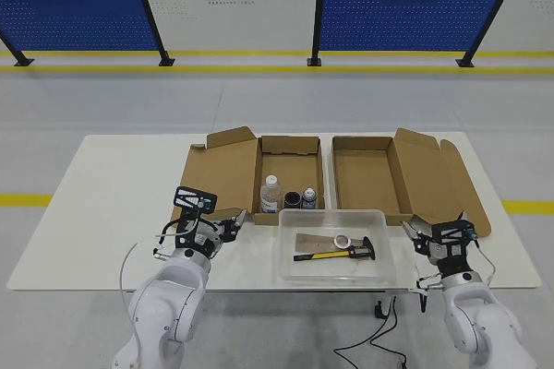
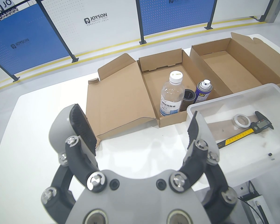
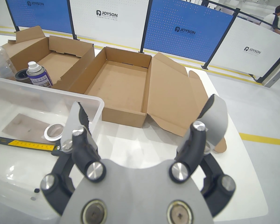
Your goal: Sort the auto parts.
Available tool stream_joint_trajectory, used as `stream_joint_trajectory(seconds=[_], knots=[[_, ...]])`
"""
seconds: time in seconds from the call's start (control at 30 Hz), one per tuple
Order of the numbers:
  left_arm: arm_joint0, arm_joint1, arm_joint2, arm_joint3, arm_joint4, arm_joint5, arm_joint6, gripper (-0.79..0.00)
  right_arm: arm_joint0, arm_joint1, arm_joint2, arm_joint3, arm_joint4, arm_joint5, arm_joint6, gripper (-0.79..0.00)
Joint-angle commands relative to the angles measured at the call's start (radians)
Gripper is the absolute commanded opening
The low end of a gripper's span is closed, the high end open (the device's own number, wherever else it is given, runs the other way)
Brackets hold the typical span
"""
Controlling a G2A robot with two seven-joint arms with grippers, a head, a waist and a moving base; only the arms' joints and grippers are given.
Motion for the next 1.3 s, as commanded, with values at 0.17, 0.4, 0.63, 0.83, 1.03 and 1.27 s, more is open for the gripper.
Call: stream_joint_trajectory(seconds=[0.17, 0.4, 0.63, 0.83, 1.03, 1.27], knots=[[0.0, 0.0, 0.0, 0.0, 0.0, 0.0, 0.0, 0.0, 0.088, 0.002, -0.052, -0.128, -0.005, -0.106, 0.213, 0.0], [0.0, 0.0, 0.0, 0.0, 0.0, 0.0, 0.0, 0.0, 0.256, -0.003, -0.132, -0.145, 0.157, -0.193, 0.54, 0.0], [0.0, 0.0, 0.0, 0.0, 0.0, 0.0, 0.0, 0.0, 0.336, -0.001, -0.204, -0.033, 0.213, -0.287, 0.725, 0.0], [0.0, 0.0, 0.0, 0.0, 0.0, 0.0, 0.0, 0.0, 0.326, 0.002, -0.231, 0.06, 0.198, -0.337, 0.732, 0.0], [0.0, 0.0, 0.0, 0.0, 0.0, 0.0, 0.0, 0.0, 0.329, 0.005, -0.238, 0.076, 0.196, -0.371, 0.734, 0.0], [0.0, 0.0, 0.0, 0.0, 0.0, 0.0, 0.0, 0.0, 0.329, 0.005, -0.238, 0.076, 0.196, -0.371, 0.734, 0.0]])
